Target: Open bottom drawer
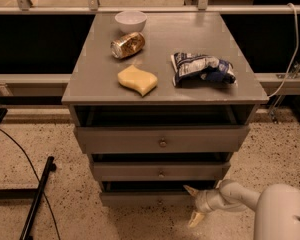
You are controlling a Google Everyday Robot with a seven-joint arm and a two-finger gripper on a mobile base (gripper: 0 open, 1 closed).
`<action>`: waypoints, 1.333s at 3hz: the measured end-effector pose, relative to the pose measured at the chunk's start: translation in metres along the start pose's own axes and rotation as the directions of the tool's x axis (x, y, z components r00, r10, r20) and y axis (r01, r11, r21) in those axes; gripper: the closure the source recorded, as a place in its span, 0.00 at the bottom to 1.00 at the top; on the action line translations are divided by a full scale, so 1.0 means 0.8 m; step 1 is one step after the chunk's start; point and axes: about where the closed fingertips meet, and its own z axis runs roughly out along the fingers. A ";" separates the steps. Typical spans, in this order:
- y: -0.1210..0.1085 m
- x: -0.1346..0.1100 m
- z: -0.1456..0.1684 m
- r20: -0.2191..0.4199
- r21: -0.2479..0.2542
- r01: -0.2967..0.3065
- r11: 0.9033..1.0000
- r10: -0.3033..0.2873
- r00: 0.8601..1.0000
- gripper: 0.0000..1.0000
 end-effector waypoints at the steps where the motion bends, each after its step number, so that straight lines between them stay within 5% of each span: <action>1: -0.021 0.021 0.013 0.020 -0.003 -0.042 0.999 0.042 0.999 0.03; 3: -0.028 0.015 0.011 0.024 -0.002 -0.024 1.000 0.024 0.999 0.27; 4: 0.020 -0.031 0.006 0.050 -0.076 0.025 0.997 -0.021 0.999 0.29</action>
Offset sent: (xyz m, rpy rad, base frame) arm 0.0337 -0.0177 -0.0309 0.0483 0.0539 -0.0593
